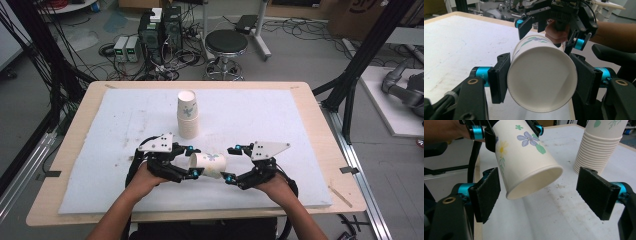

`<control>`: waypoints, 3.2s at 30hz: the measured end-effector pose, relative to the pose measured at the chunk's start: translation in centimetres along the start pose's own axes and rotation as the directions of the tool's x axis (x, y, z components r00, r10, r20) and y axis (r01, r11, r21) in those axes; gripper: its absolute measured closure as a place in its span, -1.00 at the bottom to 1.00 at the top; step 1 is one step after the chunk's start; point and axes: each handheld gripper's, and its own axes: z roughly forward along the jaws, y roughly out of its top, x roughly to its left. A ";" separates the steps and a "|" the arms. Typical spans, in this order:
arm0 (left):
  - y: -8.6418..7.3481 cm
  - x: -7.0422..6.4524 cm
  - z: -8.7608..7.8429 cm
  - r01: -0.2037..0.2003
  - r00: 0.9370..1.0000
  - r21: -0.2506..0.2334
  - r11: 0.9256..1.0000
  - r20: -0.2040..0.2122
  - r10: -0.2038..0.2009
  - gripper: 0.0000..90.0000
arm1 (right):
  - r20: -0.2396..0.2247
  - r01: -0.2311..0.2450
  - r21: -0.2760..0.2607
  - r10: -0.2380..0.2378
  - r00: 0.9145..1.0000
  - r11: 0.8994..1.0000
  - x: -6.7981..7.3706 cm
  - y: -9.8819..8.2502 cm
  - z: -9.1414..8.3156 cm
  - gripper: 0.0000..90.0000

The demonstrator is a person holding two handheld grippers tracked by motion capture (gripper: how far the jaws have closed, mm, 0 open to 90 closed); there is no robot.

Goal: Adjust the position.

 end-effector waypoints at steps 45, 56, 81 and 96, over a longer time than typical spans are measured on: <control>-0.4 -0.7 -0.1 -0.031 0.996 -0.097 0.995 0.078 0.039 -0.18 | -0.197 -0.058 -0.124 0.032 0.980 0.991 -0.3 -1.8 1.2 -0.29; -0.5 -0.7 0.0 -0.031 0.995 -0.102 0.994 0.090 0.041 -0.18 | -0.237 -0.111 -0.113 0.082 0.968 0.987 -0.5 -1.9 1.6 -0.41; 0.3 -0.8 -0.1 -0.013 0.999 0.023 1.000 -0.041 0.014 -0.65 | -0.154 0.026 -0.005 -0.026 0.988 1.000 -0.5 -0.3 0.6 -0.13; 1.6 -0.7 -0.2 -0.069 0.994 0.195 0.978 -0.069 0.084 -0.64 | -0.123 0.186 0.249 -0.159 0.979 0.951 -0.4 4.3 1.8 -0.15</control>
